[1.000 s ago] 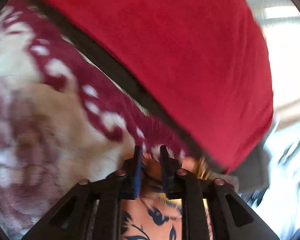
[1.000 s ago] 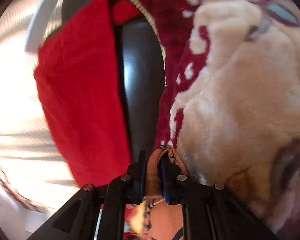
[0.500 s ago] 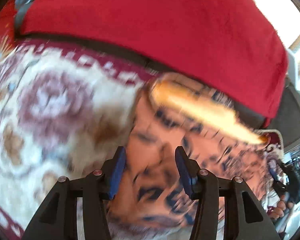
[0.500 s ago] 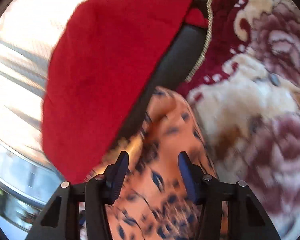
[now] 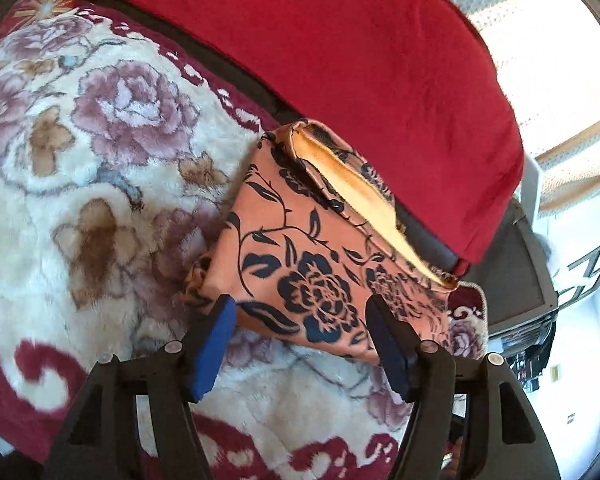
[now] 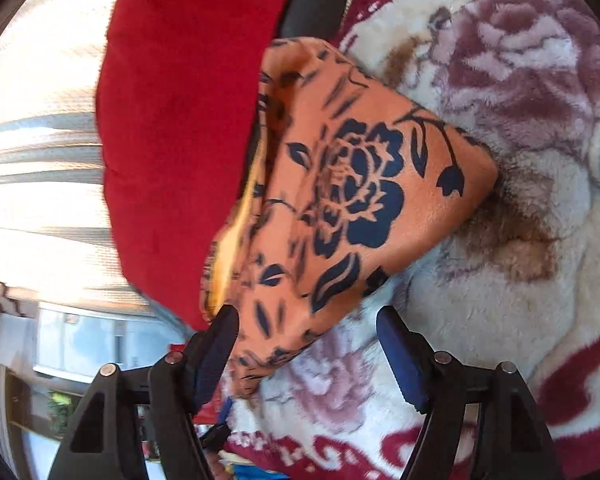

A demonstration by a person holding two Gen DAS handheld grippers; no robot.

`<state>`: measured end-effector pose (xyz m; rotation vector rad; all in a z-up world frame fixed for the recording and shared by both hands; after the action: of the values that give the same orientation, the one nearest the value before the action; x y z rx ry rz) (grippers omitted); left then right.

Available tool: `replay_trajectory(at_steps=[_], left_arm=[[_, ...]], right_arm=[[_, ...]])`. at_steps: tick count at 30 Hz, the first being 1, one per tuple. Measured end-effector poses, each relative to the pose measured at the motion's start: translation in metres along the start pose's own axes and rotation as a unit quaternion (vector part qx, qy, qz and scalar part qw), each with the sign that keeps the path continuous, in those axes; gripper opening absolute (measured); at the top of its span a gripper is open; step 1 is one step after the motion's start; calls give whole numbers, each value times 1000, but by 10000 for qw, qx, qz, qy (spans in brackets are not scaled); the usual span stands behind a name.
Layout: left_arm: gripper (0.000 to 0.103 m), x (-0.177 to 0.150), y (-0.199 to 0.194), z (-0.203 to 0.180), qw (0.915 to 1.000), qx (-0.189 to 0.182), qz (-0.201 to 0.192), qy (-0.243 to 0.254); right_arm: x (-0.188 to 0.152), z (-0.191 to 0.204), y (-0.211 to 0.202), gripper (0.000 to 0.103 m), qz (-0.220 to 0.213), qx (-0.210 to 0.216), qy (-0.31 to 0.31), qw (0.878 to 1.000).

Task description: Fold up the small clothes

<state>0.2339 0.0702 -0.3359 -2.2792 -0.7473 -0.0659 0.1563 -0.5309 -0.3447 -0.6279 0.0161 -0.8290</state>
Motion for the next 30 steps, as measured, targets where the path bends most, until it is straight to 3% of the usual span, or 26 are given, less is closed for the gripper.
replay_trajectory(at_steps=[3, 4, 6, 8, 10, 12, 15, 20, 21, 22, 23, 24, 25, 26, 29, 30], left_arm=[[73, -7, -1, -10, 9993, 66, -306, 192], [78, -10, 5, -13, 9996, 74, -161, 220], [78, -17, 36, -16, 9982, -125, 573, 80], [78, -27, 57, -12, 9942, -228, 1030, -202], [78, -24, 73, -1, 9912, -139, 1156, -628], [78, -16, 83, 11, 9872, -208, 1151, -1084], [92, 1, 88, 17, 9777, -503, 920, -1817], [91, 34, 95, 25, 9643, -689, 490, -2509], [91, 38, 97, 24, 9655, -615, 441, -2490], [84, 40, 99, 23, 9680, -538, 412, -2418], [67, 42, 100, 20, 9736, -384, 345, -2225], [55, 41, 100, 18, 9778, -250, 321, -2053], [39, 40, 102, 17, 9816, -105, 325, -1881], [30, 41, 101, 16, 9821, -133, 318, -1853], [20, 59, 86, -5, 9822, -836, 177, -1675], [20, 66, 77, -18, 9850, -983, 27, -1417]], right_arm=[[6, -10, 11, 74, -84, -172, 156, 9997], [8, -14, 13, 74, -97, -183, 204, 9996], [12, -16, 14, 74, -243, -186, 253, 9992], [11, -19, 15, 74, -376, -190, 236, 9988], [13, -20, 14, 74, -523, -199, 241, 9981], [14, -17, 14, 74, -667, -216, 174, 9974], [17, -15, 18, 73, -846, -313, 61, 9959], [35, 3, 20, 73, -1184, -330, 135, 9923], [38, 2, 21, 69, -1256, -331, 155, 9914], [40, 1, 24, 55, -1295, -383, 141, 9907], [42, -2, 26, 45, -1284, -477, 130, 9905], [43, -5, 29, 27, -1214, -614, 161, 9906], [44, -8, 31, 23, -1143, -660, 209, 9910], [44, -9, 31, 22, -1129, -677, 241, 9910], [53, 15, 21, 17, -1381, -715, -289, 9874], [58, 35, 8, 17, -1712, -440, -609, 9824]])
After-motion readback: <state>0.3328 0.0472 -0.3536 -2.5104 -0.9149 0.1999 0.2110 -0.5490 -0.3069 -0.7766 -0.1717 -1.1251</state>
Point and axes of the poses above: each gripper's, at about its wrist camera, not at the fingertips, and y roughly the way its jaws point, z to its left, x to its top, the point moved 3 cm from there along y, roughly the way its jaws point, and after that the axes turned 11 degrees about -y, right-handed, at the moved point
